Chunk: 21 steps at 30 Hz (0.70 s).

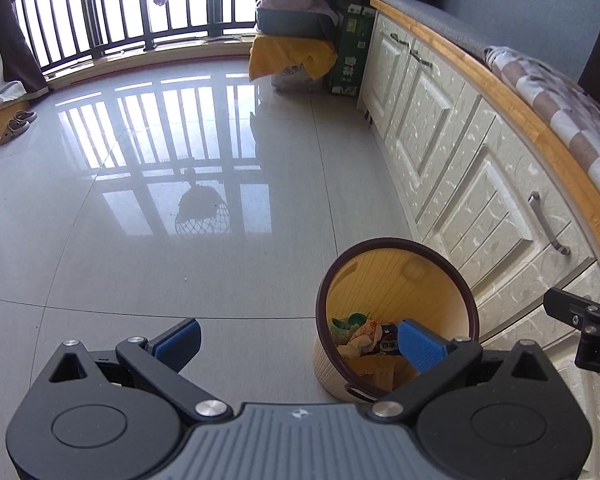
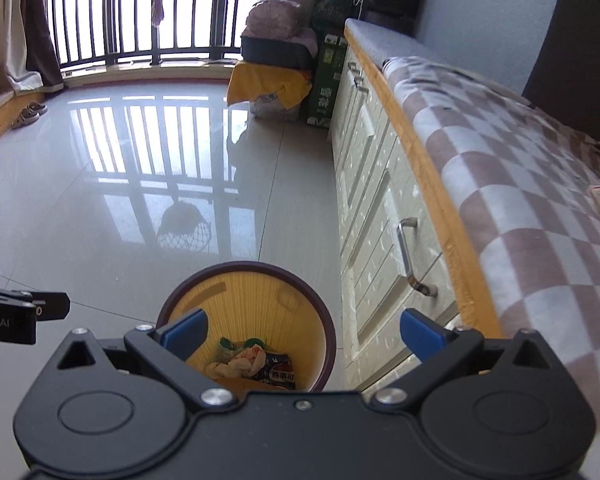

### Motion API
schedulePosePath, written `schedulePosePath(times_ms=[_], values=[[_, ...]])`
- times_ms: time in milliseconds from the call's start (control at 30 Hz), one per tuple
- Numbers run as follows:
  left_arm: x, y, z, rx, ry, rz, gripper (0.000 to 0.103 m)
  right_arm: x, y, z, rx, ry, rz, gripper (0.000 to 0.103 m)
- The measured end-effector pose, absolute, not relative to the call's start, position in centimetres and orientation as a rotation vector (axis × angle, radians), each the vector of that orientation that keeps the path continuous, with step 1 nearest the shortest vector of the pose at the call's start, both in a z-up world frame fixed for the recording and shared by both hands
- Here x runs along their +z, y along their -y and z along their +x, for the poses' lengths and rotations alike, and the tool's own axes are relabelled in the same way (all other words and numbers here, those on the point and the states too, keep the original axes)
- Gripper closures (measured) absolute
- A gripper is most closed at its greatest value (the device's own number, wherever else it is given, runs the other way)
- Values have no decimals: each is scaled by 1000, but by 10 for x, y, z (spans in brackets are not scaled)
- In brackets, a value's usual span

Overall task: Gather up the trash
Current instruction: 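Move both open tools away from the wastebasket back toward the bench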

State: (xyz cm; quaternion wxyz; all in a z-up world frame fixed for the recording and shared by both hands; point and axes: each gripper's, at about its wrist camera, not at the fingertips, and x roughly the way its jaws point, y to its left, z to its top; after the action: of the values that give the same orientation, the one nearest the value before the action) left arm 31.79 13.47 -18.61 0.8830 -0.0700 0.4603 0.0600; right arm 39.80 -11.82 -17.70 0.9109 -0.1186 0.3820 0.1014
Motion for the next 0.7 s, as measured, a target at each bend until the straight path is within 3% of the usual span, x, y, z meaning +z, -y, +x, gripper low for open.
schedulePosePath(times_ms=[700], values=[[-77, -65, 247, 55, -731, -105, 0, -77, 184, 313, 142, -572, -179, 0]])
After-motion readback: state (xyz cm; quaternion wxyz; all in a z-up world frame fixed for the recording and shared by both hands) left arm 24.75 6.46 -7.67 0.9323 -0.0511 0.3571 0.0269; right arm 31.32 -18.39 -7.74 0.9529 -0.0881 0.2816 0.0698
